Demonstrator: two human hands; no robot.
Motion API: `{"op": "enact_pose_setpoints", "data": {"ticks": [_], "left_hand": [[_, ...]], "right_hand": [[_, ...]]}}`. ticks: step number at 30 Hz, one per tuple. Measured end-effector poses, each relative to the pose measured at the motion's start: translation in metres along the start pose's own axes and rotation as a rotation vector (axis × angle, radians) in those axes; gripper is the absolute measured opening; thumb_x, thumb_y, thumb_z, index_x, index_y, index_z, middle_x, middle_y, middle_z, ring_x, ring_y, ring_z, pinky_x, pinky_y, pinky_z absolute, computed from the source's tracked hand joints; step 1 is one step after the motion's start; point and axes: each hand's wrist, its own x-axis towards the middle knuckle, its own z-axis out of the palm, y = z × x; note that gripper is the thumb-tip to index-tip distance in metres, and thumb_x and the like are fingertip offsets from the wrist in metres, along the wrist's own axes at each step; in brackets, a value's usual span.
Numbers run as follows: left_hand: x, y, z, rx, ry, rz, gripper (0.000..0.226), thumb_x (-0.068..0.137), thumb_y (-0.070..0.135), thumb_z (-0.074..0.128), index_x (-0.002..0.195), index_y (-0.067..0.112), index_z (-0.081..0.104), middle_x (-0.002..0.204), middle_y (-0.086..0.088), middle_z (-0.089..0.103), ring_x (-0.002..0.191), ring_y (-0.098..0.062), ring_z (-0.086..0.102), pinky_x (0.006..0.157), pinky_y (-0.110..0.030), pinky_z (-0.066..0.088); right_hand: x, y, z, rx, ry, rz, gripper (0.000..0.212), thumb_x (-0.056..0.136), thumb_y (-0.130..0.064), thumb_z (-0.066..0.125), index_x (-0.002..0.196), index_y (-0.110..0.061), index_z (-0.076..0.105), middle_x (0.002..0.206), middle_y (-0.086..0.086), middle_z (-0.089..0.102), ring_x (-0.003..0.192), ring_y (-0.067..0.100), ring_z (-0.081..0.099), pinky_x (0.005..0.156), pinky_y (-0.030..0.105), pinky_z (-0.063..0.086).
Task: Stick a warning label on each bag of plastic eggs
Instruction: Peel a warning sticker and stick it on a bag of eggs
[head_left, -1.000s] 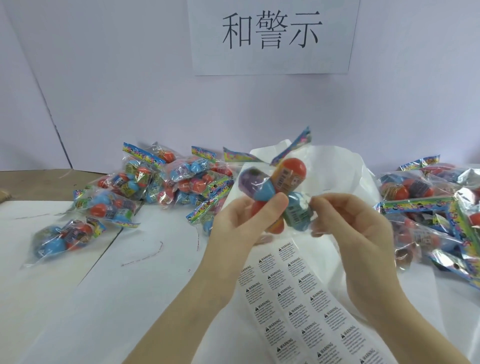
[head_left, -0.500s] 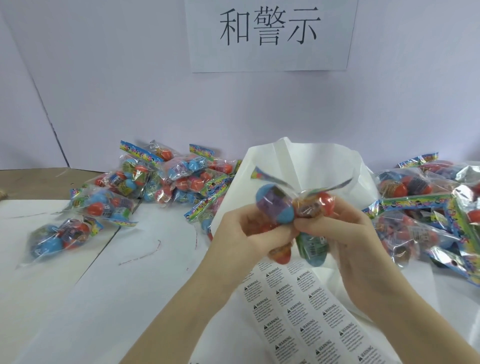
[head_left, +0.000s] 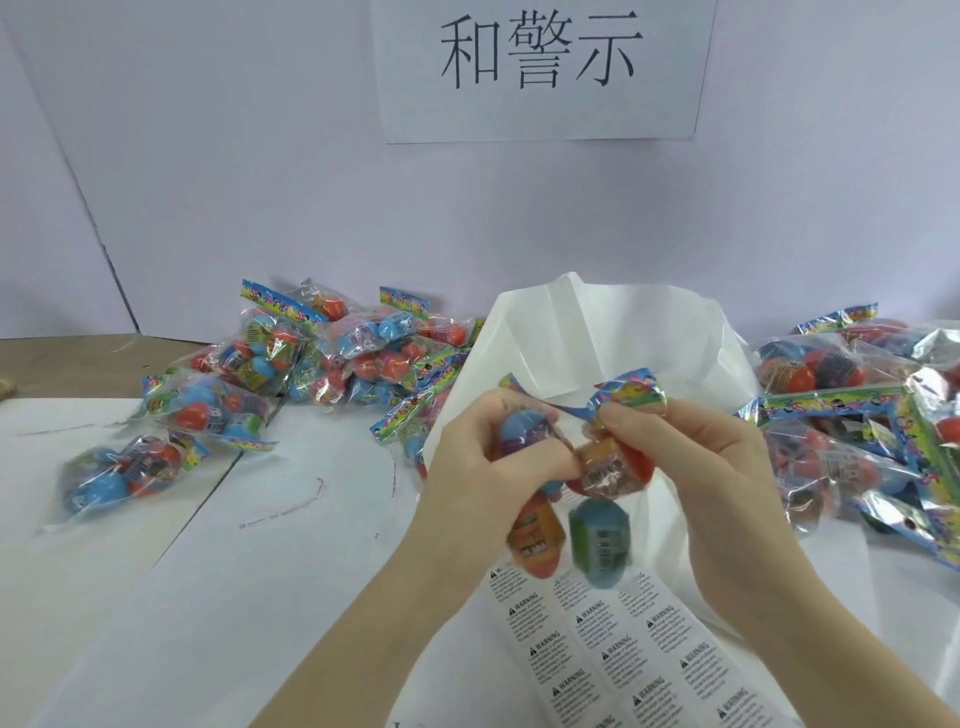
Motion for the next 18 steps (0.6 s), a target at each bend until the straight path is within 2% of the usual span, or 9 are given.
{"op": "enact_pose_setpoints", "data": {"ticks": [2, 4, 6, 7, 9, 12, 15, 16, 18], "left_hand": [[-0.001, -0.001, 0.001, 0.010, -0.002, -0.016, 0.029, 0.054, 0.006, 0.080, 0.072, 0.019, 0.061, 0.058, 0.009, 0.063, 0.052, -0.004, 0.060, 0.049, -0.015, 0.047], [-0.001, -0.001, -0.001, 0.033, -0.100, -0.056, 0.035, 0.055, 0.014, 0.088, 0.082, 0.019, 0.065, 0.069, 0.007, 0.070, 0.063, -0.005, 0.066, 0.056, -0.016, 0.051], [-0.003, 0.002, -0.002, 0.124, -0.205, -0.084, 0.033, 0.050, 0.025, 0.090, 0.078, 0.020, 0.072, 0.074, 0.004, 0.073, 0.066, -0.009, 0.068, 0.058, -0.018, 0.052], [-0.004, 0.002, -0.002, 0.147, -0.186, -0.080, 0.031, 0.046, 0.029, 0.088, 0.072, 0.021, 0.074, 0.070, 0.003, 0.072, 0.060, -0.009, 0.066, 0.055, -0.018, 0.050], [-0.003, 0.002, 0.000, 0.083, -0.045, -0.033, 0.027, 0.039, 0.031, 0.079, 0.060, 0.015, 0.073, 0.059, 0.002, 0.068, 0.048, -0.008, 0.059, 0.048, -0.016, 0.047], [0.004, 0.006, -0.006, -0.190, 0.219, 0.013, 0.026, 0.037, 0.026, 0.075, 0.055, 0.009, 0.066, 0.053, 0.002, 0.063, 0.040, -0.009, 0.054, 0.039, -0.016, 0.043], [0.010, 0.011, -0.017, -0.410, 0.354, 0.007, 0.023, 0.050, 0.023, 0.071, 0.070, 0.012, 0.070, 0.063, 0.004, 0.070, 0.050, -0.006, 0.063, 0.043, -0.016, 0.047], [0.012, 0.012, -0.020, -0.464, 0.371, -0.003, 0.025, 0.053, 0.023, 0.070, 0.076, 0.012, 0.070, 0.068, 0.005, 0.071, 0.054, -0.005, 0.065, 0.045, -0.016, 0.049], [0.014, 0.012, -0.025, -0.548, 0.356, -0.030, 0.018, 0.058, 0.024, 0.067, 0.070, 0.013, 0.073, 0.070, 0.004, 0.072, 0.058, -0.005, 0.066, 0.048, -0.017, 0.051]], "right_hand": [[0.000, 0.000, 0.000, 0.007, 0.040, -0.015, 0.014, 0.063, -0.025, 0.072, 0.058, -0.012, 0.073, 0.055, 0.002, 0.065, 0.054, 0.010, 0.055, 0.056, 0.013, 0.046], [0.002, -0.001, 0.000, 0.040, 0.103, -0.036, 0.018, 0.063, -0.031, 0.066, 0.061, -0.015, 0.075, 0.058, 0.002, 0.067, 0.056, 0.009, 0.058, 0.058, 0.014, 0.048], [0.004, -0.002, -0.001, 0.055, 0.154, -0.058, 0.024, 0.063, -0.038, 0.065, 0.062, -0.016, 0.075, 0.061, 0.002, 0.068, 0.059, 0.009, 0.060, 0.061, 0.016, 0.050], [0.004, -0.002, -0.001, 0.051, 0.159, -0.071, 0.026, 0.065, -0.041, 0.064, 0.062, -0.017, 0.075, 0.063, 0.002, 0.068, 0.060, 0.009, 0.060, 0.061, 0.016, 0.050], [0.005, -0.003, -0.002, 0.067, 0.155, -0.079, 0.030, 0.068, -0.045, 0.059, 0.067, -0.019, 0.075, 0.069, 0.001, 0.070, 0.064, 0.008, 0.061, 0.059, 0.015, 0.049], [0.008, -0.001, -0.008, 0.033, 0.200, -0.047, 0.034, 0.074, -0.047, 0.053, 0.081, -0.021, 0.073, 0.080, -0.002, 0.073, 0.072, 0.007, 0.063, 0.058, 0.015, 0.048], [0.011, 0.010, -0.013, -0.190, 0.199, 0.029, 0.011, 0.085, -0.031, 0.060, 0.089, -0.025, 0.069, 0.083, -0.010, 0.071, 0.081, 0.006, 0.060, 0.066, 0.019, 0.043], [0.011, 0.014, -0.013, -0.308, 0.170, 0.055, 0.011, 0.083, -0.029, 0.064, 0.094, -0.028, 0.066, 0.088, -0.013, 0.069, 0.086, 0.005, 0.059, 0.069, 0.020, 0.041], [0.009, 0.025, -0.013, -0.518, 0.084, 0.118, 0.036, 0.076, -0.034, 0.070, 0.109, -0.034, 0.057, 0.101, -0.018, 0.061, 0.096, -0.001, 0.054, 0.076, 0.020, 0.041]]}}
